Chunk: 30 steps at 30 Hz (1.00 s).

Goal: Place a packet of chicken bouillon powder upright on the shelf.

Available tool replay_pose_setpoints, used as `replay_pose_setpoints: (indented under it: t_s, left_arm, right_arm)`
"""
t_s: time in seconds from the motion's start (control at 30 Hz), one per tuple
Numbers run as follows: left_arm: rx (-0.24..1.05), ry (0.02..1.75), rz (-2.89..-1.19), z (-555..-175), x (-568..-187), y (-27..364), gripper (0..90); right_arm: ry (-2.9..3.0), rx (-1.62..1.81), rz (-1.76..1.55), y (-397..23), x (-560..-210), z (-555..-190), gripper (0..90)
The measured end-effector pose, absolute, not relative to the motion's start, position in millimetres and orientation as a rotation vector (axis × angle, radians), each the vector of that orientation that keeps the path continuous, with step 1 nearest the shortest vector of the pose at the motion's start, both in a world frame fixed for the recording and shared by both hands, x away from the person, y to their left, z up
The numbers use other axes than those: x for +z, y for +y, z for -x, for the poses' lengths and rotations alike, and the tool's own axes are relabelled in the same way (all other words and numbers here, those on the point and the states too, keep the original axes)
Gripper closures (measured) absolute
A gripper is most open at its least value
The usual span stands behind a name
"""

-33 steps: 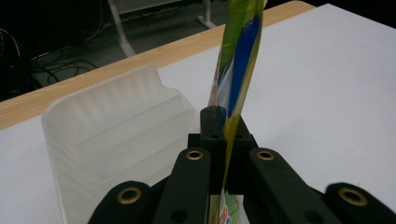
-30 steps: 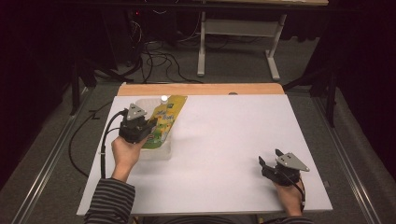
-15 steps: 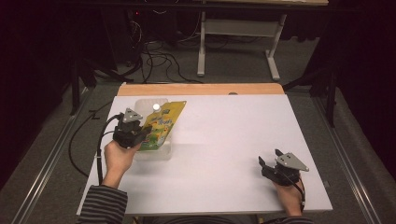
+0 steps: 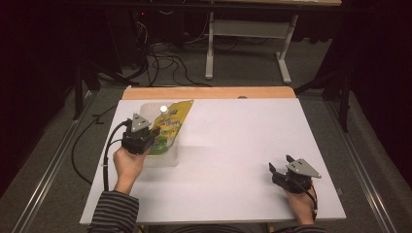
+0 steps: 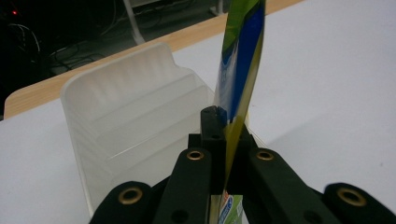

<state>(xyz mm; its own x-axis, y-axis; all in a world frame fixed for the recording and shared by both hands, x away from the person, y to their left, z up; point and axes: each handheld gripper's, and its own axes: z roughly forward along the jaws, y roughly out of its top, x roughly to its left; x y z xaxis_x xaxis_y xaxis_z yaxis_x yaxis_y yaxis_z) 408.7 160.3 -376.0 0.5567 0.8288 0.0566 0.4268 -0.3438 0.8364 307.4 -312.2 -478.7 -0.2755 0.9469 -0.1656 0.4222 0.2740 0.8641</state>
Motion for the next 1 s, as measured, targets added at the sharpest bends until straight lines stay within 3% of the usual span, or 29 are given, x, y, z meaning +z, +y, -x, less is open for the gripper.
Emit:
replay_pose_setpoints:
  t_s: [1.0]
  left_arm:
    - [0.509, 1.066, -1.945, -388.3, -401.9, 192.0, 83.5]
  right_arm:
    - [1.834, 0.925, -1.239, -310.7, -478.9, -307.6, 30.7]
